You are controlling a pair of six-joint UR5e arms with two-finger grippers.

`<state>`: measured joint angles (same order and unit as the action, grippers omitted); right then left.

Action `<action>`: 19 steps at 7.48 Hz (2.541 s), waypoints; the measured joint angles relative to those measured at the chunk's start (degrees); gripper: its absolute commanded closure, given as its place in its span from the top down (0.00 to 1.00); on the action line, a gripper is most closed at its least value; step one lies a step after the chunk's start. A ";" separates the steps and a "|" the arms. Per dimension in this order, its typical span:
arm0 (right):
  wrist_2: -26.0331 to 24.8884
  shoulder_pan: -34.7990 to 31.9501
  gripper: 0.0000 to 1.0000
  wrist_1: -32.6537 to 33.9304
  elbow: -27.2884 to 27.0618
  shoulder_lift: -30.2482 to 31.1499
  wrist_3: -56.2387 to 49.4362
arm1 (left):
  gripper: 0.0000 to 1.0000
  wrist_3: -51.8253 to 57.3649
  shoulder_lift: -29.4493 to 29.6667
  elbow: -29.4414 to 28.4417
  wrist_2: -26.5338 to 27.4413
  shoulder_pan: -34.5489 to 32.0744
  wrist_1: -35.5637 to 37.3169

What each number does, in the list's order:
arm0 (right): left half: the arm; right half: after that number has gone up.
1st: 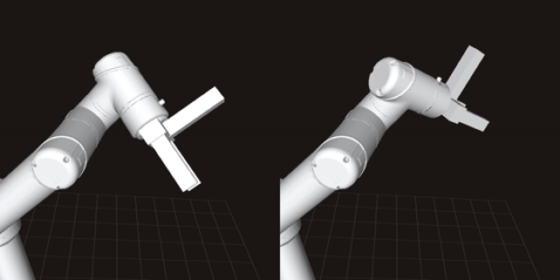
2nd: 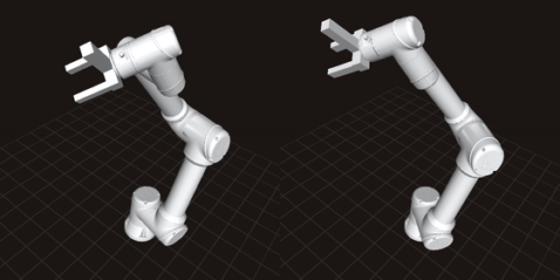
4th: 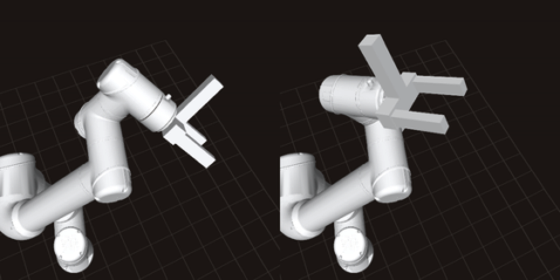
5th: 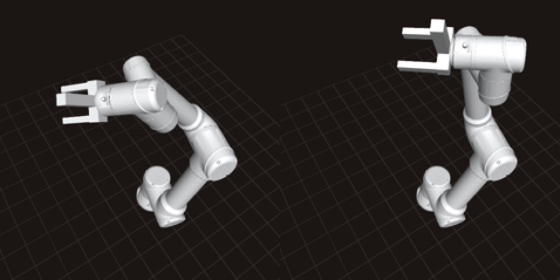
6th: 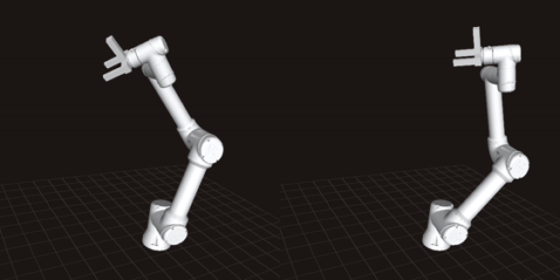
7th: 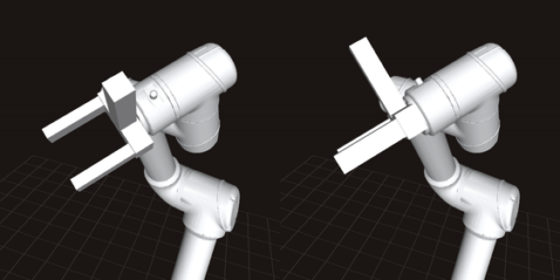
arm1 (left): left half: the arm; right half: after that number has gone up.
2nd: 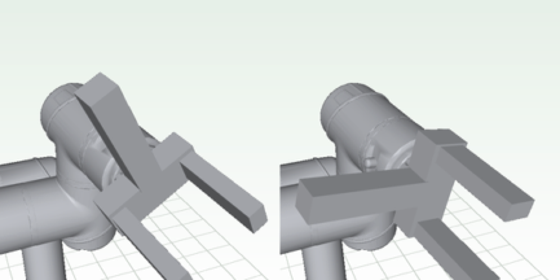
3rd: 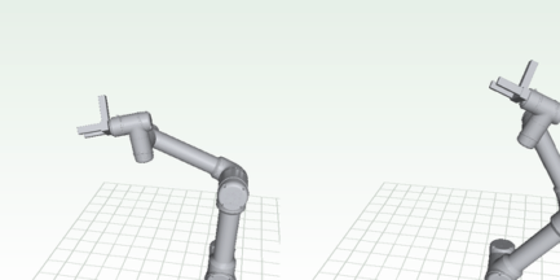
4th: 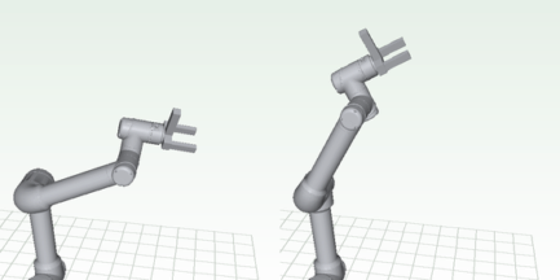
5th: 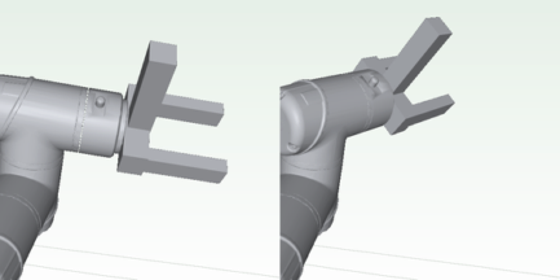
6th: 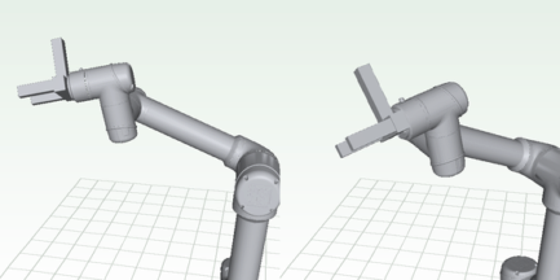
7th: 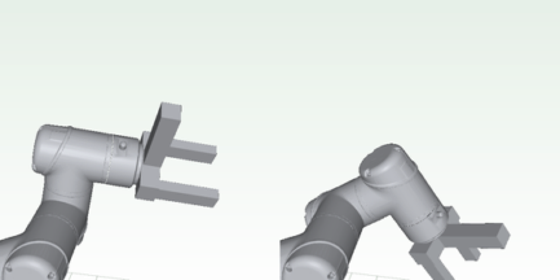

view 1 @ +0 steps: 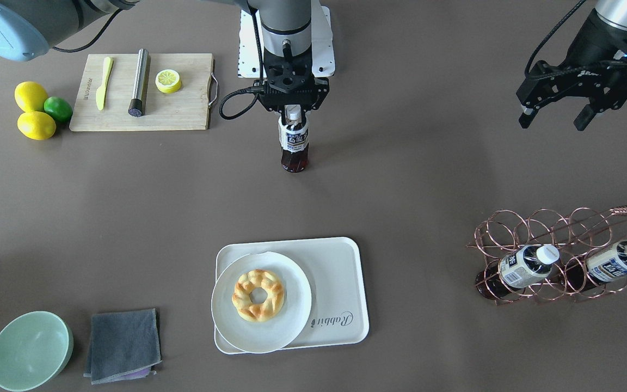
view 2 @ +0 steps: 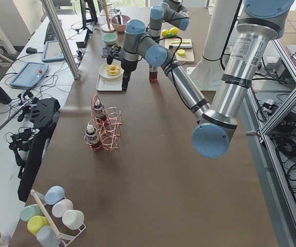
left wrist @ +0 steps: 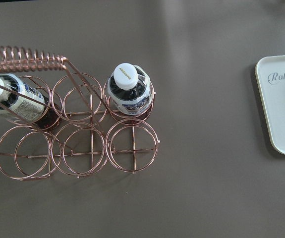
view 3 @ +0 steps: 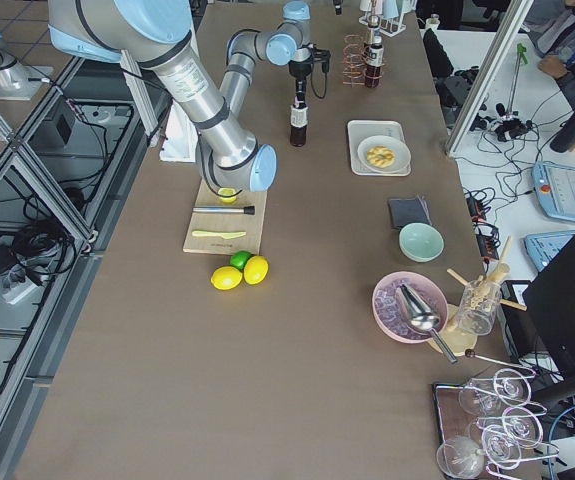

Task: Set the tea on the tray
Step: 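Lower the right gripper onto the tea bottle and grasp it, then lift the bottle with the right gripper and lower it onto the tray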

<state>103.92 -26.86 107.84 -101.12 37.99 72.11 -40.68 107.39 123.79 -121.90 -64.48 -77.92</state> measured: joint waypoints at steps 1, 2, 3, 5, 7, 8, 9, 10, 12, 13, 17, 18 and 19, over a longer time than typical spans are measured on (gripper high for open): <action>0.02 -0.03 0.00 0.85 -0.02 -0.77 -0.05 | 0.97 -0.57 -0.05 0.02 0.00 0.03 -0.02; 0.05 -0.20 0.00 2.09 -0.03 -1.86 -0.38 | 0.97 -0.76 -0.28 0.08 0.04 0.04 -0.04; 0.11 -0.63 0.00 3.60 0.10 -3.18 -1.08 | 0.97 -0.61 -1.24 0.39 0.07 0.01 -0.10; 0.61 -3.43 0.00 4.96 0.55 -4.66 -4.32 | 0.97 0.04 -7.51 2.91 0.00 -1.34 -3.17; 2.96 -8.16 0.00 4.68 6.14 -8.28 -7.86 | 0.97 3.63 -18.40 4.55 -1.91 -5.40 -11.96; 4.65 -10.60 0.00 2.51 13.01 -12.54 -8.89 | 0.97 7.07 -23.35 4.18 -4.27 -8.26 -15.99; 6.27 -12.66 0.00 -2.40 21.15 -16.36 -9.37 | 0.97 12.21 -27.49 3.57 -5.78 -11.41 -18.23; 7.43 -14.48 0.00 -6.37 28.34 -19.28 -9.88 | 0.97 17.63 -30.20 2.74 -6.44 -14.68 -19.09; 8.93 -16.76 0.00 -14.80 43.52 -24.92 -11.92 | 0.97 23.97 -31.98 1.30 -7.97 -19.67 -19.44; 9.06 -17.11 0.00 -18.94 49.18 -26.75 -12.24 | 0.97 24.80 -32.16 1.10 -8.67 -20.67 -19.50; 8.68 -17.26 0.00 -24.35 57.20 -29.17 -12.51 | 0.97 25.22 -33.01 0.40 -9.29 -21.31 -21.25; 8.42 -17.18 0.00 -25.20 57.85 -29.23 -12.48 | 0.97 25.16 -33.43 -0.56 -9.91 -21.31 -23.18; 8.25 -17.14 0.09 -25.83 58.32 -29.27 -12.46 | 0.97 25.01 -33.68 -1.75 -11.10 -21.34 -25.12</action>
<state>112.17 -43.99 82.01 -42.80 8.73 59.66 -15.67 73.71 122.04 -133.00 -85.82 -103.04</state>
